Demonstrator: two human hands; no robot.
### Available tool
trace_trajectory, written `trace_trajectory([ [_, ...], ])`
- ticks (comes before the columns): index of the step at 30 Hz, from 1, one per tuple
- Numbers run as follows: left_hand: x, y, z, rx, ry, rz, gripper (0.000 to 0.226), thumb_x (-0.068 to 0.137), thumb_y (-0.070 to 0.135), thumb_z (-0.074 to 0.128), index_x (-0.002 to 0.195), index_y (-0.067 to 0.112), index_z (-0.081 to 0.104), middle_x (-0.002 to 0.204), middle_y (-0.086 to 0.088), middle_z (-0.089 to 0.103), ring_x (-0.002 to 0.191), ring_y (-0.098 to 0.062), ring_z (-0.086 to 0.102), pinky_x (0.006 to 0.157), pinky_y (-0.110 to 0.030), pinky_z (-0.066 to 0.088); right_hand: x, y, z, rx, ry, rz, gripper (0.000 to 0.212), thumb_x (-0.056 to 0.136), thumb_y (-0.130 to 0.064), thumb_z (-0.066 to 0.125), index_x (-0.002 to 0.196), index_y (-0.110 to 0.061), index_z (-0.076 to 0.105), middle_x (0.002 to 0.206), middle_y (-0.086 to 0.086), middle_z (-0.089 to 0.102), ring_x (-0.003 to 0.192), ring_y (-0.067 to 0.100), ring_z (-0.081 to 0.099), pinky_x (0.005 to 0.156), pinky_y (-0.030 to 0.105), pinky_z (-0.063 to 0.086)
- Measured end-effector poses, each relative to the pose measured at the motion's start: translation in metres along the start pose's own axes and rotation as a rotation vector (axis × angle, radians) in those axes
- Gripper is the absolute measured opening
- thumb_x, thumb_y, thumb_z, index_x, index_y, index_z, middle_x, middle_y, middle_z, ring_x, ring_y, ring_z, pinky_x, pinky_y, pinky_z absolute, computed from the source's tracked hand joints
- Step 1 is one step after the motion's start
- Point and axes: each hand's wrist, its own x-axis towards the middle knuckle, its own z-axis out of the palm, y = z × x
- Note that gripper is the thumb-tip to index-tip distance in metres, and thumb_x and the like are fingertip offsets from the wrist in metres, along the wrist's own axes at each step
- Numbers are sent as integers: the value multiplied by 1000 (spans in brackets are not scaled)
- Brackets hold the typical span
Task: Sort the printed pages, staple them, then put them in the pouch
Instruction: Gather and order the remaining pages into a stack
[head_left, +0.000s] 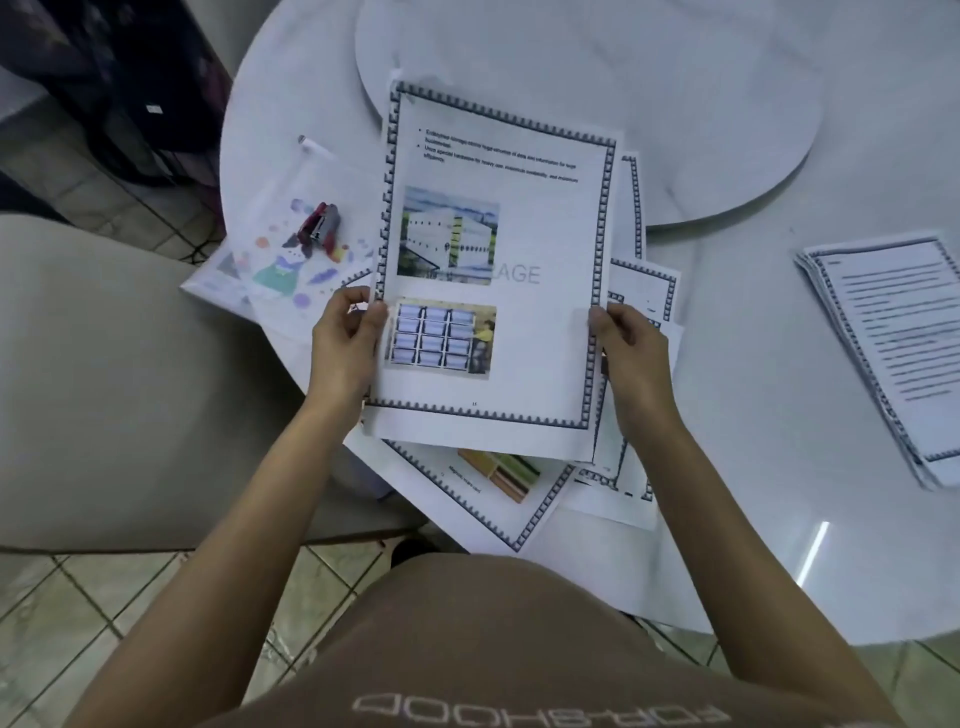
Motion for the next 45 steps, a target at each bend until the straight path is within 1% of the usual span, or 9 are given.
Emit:
trace_trajectory([
  [7, -2, 9, 11, -23, 13, 37, 4, 98, 20, 44, 98, 20, 48, 86, 1, 63, 75, -13, 61, 75, -32, 52, 11, -17, -5, 20, 4, -32, 12, 93, -24, 54, 86, -16, 59, 84, 3, 58, 81, 15, 53, 80, 32, 47],
  [13, 0, 9, 16, 37, -9, -1, 13, 98, 19, 43, 111, 16, 43, 93, 0, 63, 82, -13, 61, 83, -34, 49, 19, -15, -8, 10, 17, -31, 18, 92, -24, 56, 95, -7, 60, 83, 2, 61, 78, 14, 56, 76, 28, 47],
  [16, 4, 4, 17, 173, -127, -16, 16, 97, 23, 45, 112, 18, 45, 108, -12, 62, 92, -21, 59, 89, -40, 48, 22, -9, -8, -16, -87, 57, 24, 91, -25, 58, 112, -14, 58, 106, 1, 66, 92, 16, 65, 80, 29, 53],
  [20, 4, -1, 22, 450, -320, 43, 23, 95, 24, 49, 116, 16, 49, 93, 4, 57, 83, -15, 56, 70, -27, 45, 24, 7, -16, -243, -35, 45, 22, 92, -18, 53, 111, -11, 61, 101, 1, 64, 90, 16, 60, 76, 19, 46],
  [22, 3, -3, 20, 482, -254, 84, 21, 94, 24, 51, 114, 18, 53, 87, 7, 57, 74, -9, 55, 62, -20, 42, 23, 11, -28, -344, 47, -15, 11, 92, -18, 53, 96, -13, 61, 86, -2, 62, 80, 14, 57, 64, 11, 42],
  [25, 1, -8, 17, 531, -162, 131, 24, 91, 24, 56, 112, 13, 58, 94, 1, 59, 71, -4, 53, 62, -12, 40, 22, 16, -53, -368, 145, -46, 13, 91, -21, 52, 90, -10, 59, 80, 1, 60, 73, 15, 54, 63, 22, 42],
  [31, 9, -20, 7, 668, -97, 143, 34, 87, 18, 60, 120, 11, 56, 119, -15, 52, 111, -32, 49, 101, -43, 40, 28, 25, -103, -302, 344, 14, 14, 90, -25, 54, 86, -11, 54, 81, 5, 58, 81, 20, 55, 75, 36, 47],
  [37, 8, -21, 11, 889, 55, 44, 57, 83, 28, 65, 134, 14, 42, 138, -17, 32, 128, -36, 27, 105, -41, 26, 29, 31, -136, -193, 448, 26, 15, 91, -24, 53, 96, -11, 58, 99, 9, 61, 91, 22, 59, 86, 40, 50],
  [45, 17, -24, -3, 915, 58, -13, 67, 79, 34, 70, 133, 10, 37, 132, -19, 38, 123, -36, 37, 101, -46, 32, 30, 31, -157, -63, 530, -4, 33, 92, -21, 51, 122, -9, 56, 120, 5, 62, 109, 20, 59, 94, 35, 48],
])
